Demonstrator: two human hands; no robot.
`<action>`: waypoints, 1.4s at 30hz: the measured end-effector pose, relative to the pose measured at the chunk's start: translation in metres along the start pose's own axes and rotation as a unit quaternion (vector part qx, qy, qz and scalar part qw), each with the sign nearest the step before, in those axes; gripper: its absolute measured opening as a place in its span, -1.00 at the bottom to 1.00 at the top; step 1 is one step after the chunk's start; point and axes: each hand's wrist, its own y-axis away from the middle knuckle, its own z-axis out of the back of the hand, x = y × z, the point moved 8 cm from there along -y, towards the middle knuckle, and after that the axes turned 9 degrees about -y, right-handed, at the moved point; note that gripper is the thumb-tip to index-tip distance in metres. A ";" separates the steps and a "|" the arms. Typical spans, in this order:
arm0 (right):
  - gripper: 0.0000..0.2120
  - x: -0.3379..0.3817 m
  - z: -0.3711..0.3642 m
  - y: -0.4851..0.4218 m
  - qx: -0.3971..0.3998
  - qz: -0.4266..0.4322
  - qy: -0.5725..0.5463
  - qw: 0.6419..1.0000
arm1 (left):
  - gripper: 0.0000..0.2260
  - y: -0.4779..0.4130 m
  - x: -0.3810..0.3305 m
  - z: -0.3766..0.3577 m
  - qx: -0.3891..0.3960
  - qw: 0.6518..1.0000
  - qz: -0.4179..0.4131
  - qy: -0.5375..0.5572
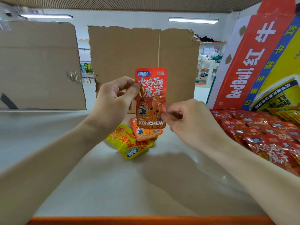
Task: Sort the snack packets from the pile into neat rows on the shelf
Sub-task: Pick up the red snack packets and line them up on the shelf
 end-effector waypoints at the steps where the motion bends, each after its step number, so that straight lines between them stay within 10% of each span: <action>1: -0.51 0.000 0.000 0.000 0.001 -0.001 0.007 1.000 | -0.80 0.001 -0.001 0.000 0.000 1.000 -0.006 -0.002; 29: -0.93 0.001 0.016 0.007 -0.010 -0.091 0.002 0.996 | -0.79 0.007 -0.016 0.001 -0.001 0.996 -0.080 -0.042; 42: -0.81 0.029 0.048 0.061 -0.078 -0.084 0.023 0.993 | -0.81 0.034 -0.064 -0.001 0.021 0.978 -0.205 0.007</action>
